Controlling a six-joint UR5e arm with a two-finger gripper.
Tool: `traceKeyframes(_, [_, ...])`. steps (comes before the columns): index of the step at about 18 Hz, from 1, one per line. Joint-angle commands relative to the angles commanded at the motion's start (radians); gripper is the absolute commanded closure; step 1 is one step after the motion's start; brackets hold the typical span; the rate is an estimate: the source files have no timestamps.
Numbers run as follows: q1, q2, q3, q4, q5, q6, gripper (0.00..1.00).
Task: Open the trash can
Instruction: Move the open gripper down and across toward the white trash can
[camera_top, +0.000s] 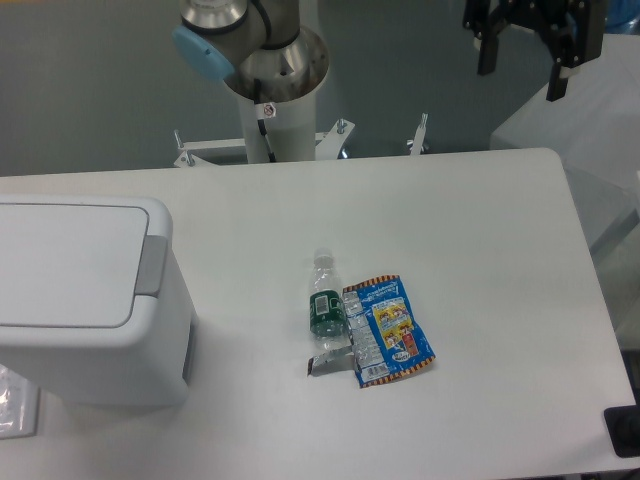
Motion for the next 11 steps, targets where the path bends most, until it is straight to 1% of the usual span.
traceKeyframes(2, [-0.044,-0.006,0.004,0.002,-0.003,-0.075,0.0])
traceKeyframes(3, [-0.07,-0.009,0.006,0.012,-0.012,-0.156,0.0])
traceKeyframes(4, [-0.089,-0.012,0.005,0.027,-0.026,-0.271,0.0])
traceKeyframes(5, [-0.106,-0.021,0.003,0.052,-0.047,-0.389,0.0])
traceKeyframes(7, [-0.138,-0.037,0.001,0.13,-0.09,-0.549,0.0])
traceKeyframes(8, [-0.153,-0.043,0.0,0.155,-0.091,-0.597,0.0])
traceKeyframes(9, [-0.16,-0.044,-0.003,0.166,-0.091,-0.637,0.0])
traceKeyframes(11, [-0.172,-0.044,-0.005,0.166,-0.092,-0.709,0.0])
